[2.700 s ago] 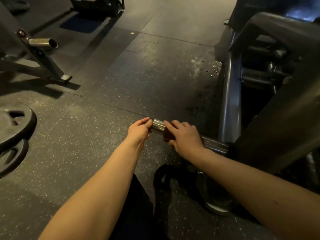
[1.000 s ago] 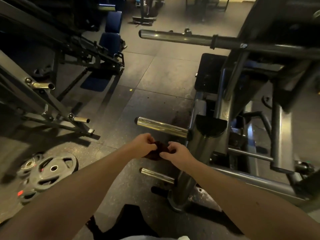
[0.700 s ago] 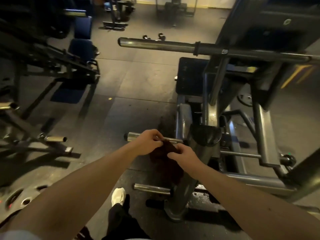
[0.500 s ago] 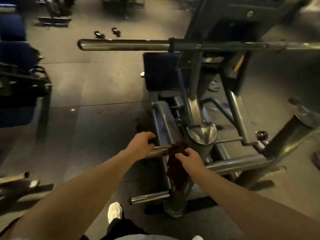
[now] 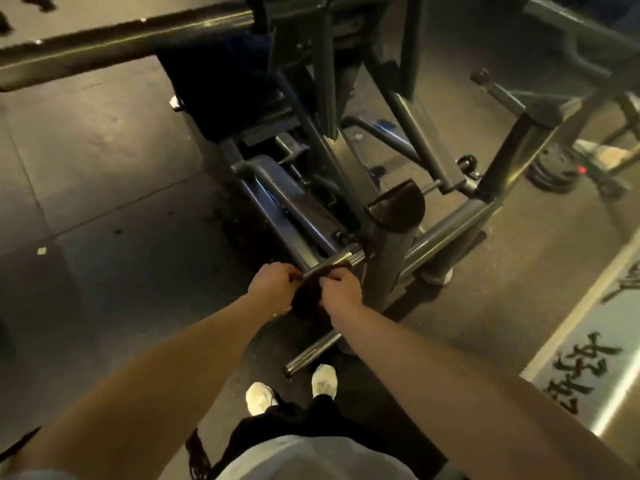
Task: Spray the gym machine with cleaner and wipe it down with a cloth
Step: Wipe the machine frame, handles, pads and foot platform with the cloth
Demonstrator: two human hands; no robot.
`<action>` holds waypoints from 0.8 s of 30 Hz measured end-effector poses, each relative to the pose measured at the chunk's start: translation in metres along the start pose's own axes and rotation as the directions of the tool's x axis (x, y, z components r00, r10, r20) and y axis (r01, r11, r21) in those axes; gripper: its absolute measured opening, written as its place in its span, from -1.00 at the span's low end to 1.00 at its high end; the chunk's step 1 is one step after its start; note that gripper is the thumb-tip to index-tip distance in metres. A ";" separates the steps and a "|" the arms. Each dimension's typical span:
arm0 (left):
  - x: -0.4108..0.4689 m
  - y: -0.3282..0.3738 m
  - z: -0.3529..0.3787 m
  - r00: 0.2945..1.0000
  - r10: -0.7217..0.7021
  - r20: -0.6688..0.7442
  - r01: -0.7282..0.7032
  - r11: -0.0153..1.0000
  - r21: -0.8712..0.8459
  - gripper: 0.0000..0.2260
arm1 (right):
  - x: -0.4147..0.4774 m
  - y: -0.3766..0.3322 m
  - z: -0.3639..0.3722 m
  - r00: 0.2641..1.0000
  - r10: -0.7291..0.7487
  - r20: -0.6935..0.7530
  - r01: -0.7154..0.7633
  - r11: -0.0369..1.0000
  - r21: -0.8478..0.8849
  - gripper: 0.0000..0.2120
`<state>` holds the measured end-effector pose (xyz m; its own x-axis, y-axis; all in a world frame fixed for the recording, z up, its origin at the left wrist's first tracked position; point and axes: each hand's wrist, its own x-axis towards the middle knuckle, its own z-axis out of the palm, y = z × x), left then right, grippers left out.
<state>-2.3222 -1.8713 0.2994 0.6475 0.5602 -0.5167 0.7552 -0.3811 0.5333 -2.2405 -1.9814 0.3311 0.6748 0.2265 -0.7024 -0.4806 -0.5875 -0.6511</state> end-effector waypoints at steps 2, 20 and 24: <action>0.001 -0.006 -0.001 1.000 -0.006 0.020 0.006 1.000 -0.024 -0.86 | -0.005 0.008 0.009 0.995 -0.078 -0.064 0.073 0.994 -0.077 -0.74; 0.028 -0.024 -0.042 0.905 0.036 0.423 0.034 0.987 -0.158 -0.79 | 0.071 -0.031 -0.025 0.958 0.084 -0.273 -0.059 0.993 0.099 -0.57; 0.037 -0.041 -0.047 0.875 0.096 0.474 -0.016 0.985 -0.169 -0.82 | 0.066 -0.028 -0.018 0.949 0.068 -0.309 -0.042 0.995 0.090 -0.58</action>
<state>-2.3340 -1.8003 0.2894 0.6871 0.1050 -0.7189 0.7167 -0.2600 0.6471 -2.1728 -1.9644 0.3081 0.7803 -0.0649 -0.6220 -0.5570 -0.5244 -0.6440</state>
